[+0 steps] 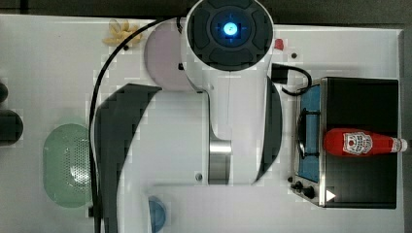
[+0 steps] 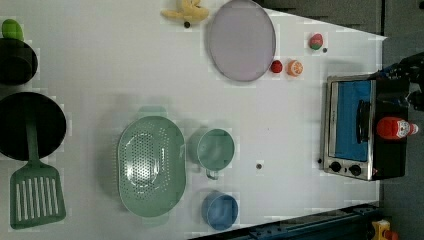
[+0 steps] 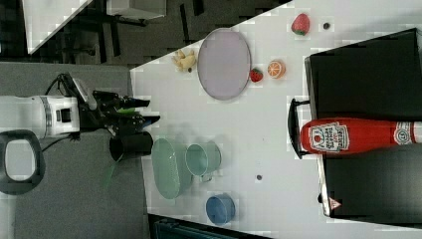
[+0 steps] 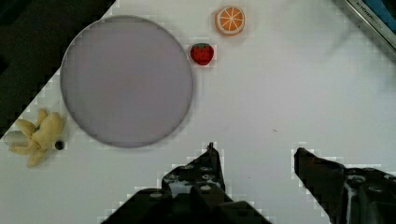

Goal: Pick Ketchup from oven and place it on table.

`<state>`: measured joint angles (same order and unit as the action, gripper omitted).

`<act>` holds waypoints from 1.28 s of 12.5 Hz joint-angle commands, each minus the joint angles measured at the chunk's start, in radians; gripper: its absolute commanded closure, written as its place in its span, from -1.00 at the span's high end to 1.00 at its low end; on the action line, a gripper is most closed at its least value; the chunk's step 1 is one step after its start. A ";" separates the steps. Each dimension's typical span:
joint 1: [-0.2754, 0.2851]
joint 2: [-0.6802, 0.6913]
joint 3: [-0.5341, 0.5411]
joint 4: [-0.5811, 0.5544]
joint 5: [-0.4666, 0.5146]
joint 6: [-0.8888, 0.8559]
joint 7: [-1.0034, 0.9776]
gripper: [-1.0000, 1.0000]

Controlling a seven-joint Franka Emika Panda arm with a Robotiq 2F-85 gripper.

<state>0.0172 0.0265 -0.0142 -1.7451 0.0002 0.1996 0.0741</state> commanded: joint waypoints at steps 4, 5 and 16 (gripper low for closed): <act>-0.021 -0.290 -0.112 -0.109 -0.007 -0.193 -0.063 1.00; -0.028 -0.280 -0.142 -0.109 -0.007 -0.181 -0.063 1.00; -0.049 0.034 -0.611 -0.107 -0.007 0.223 -0.065 1.00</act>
<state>-0.0194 0.0458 -0.5815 -1.8652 0.0205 0.3894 0.0457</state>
